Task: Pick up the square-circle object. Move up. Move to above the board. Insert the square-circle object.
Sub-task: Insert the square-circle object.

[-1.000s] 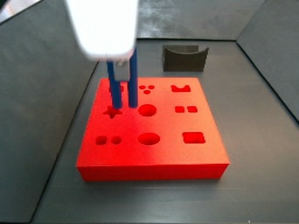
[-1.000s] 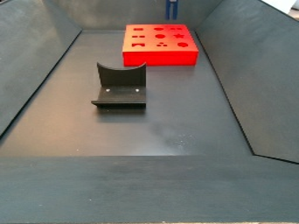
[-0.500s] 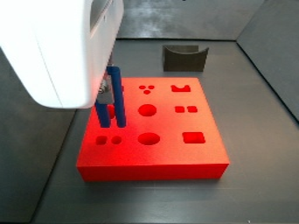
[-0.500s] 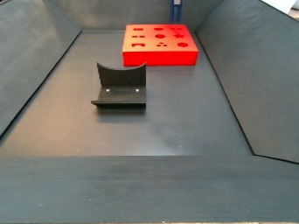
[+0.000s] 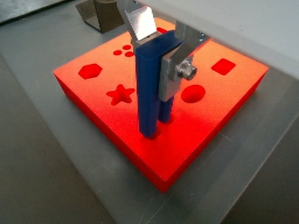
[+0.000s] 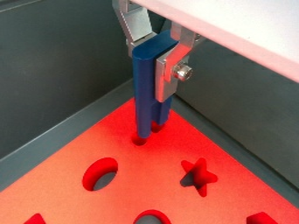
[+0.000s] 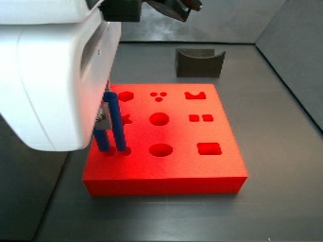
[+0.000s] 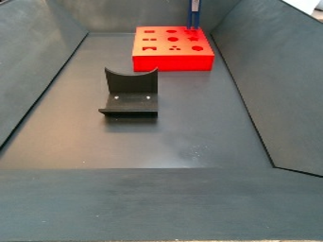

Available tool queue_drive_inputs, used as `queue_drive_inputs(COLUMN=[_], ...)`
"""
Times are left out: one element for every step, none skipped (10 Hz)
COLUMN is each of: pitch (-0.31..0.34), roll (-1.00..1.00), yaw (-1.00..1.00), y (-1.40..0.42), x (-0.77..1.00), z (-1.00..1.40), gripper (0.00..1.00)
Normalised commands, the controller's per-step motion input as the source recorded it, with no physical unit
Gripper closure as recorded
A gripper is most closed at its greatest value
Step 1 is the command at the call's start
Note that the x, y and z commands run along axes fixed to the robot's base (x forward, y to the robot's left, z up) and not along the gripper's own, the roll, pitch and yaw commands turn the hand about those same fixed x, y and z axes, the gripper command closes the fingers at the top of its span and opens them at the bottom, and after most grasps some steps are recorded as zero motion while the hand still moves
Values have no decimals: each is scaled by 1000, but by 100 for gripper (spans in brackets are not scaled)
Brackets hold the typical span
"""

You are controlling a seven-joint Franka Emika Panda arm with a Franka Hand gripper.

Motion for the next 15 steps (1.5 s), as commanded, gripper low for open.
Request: queue_drive_inputs(pitch=[-44, -30, -57, -81, -119, -124, -116, -116, -31, 6, 50, 41, -4, -59, -129], roll=[0, 0, 0, -16, -50, -77, -70, -57, 0, 30, 30, 27, 0, 0, 0], yaw=[0, 0, 0, 0, 0, -9, 0, 0, 0, 0, -23, -29, -29, -46, -60], y=[49, 0, 0, 0, 0, 0, 0, 0, -26, -74, -57, -46, 0, 23, 0], x=[40, 0, 0, 0, 109, 269, 257, 160, 0, -206, -337, -286, -69, 77, 203], z=[-169, -160, -186, -191, -203, -191, -180, -183, -326, -346, -260, -246, -254, -354, -649], gripper=[100, 100, 100, 100, 100, 100, 100, 100, 100, 100, 100, 100, 100, 100, 100])
